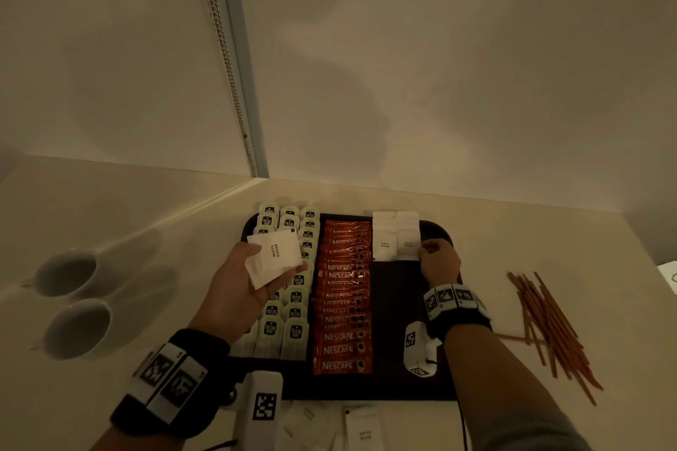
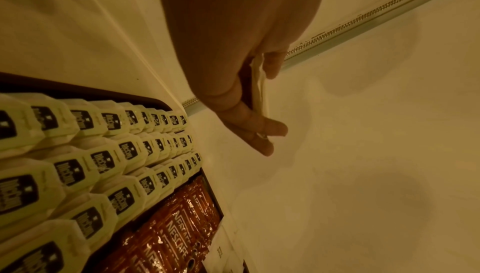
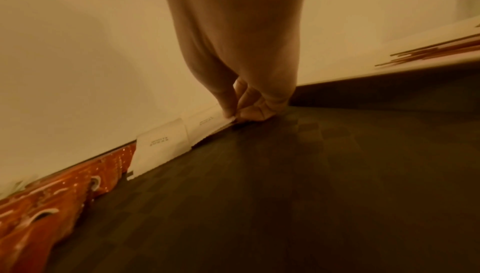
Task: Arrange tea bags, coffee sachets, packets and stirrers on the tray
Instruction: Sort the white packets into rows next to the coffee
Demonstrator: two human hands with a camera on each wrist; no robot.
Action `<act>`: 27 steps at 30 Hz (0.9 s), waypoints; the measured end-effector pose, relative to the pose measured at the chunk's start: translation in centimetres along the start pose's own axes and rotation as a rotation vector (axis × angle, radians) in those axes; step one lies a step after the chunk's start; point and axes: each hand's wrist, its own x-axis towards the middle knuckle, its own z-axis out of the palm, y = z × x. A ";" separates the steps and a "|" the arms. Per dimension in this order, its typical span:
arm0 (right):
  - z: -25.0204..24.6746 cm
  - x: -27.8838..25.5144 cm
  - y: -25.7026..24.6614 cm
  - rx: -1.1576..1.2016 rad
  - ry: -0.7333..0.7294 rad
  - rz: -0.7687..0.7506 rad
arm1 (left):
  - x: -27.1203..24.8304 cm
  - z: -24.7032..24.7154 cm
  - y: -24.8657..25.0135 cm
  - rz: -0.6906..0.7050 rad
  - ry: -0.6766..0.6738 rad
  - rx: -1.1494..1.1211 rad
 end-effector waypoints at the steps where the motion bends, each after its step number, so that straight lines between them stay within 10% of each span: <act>1: 0.0 -0.1 -0.1 -0.007 0.005 0.000 | 0.1 0.1 -0.1 0.006 0.004 0.002; 7: -1.2 -2.5 -4.0 0.093 0.016 -0.110 | 0.0 1.1 -0.1 0.054 0.018 0.071; 13: -2.2 -11.9 -12.4 0.374 -0.663 -0.430 | 0.2 2.3 -0.6 0.163 0.014 0.239; 17: -1.9 -13.5 -13.4 0.478 -0.612 -0.517 | 0.3 2.3 -0.8 0.282 0.068 0.429; 27: -1.4 -14.8 -11.6 0.921 -0.794 -0.103 | 0.0 2.4 -0.7 0.481 0.090 0.603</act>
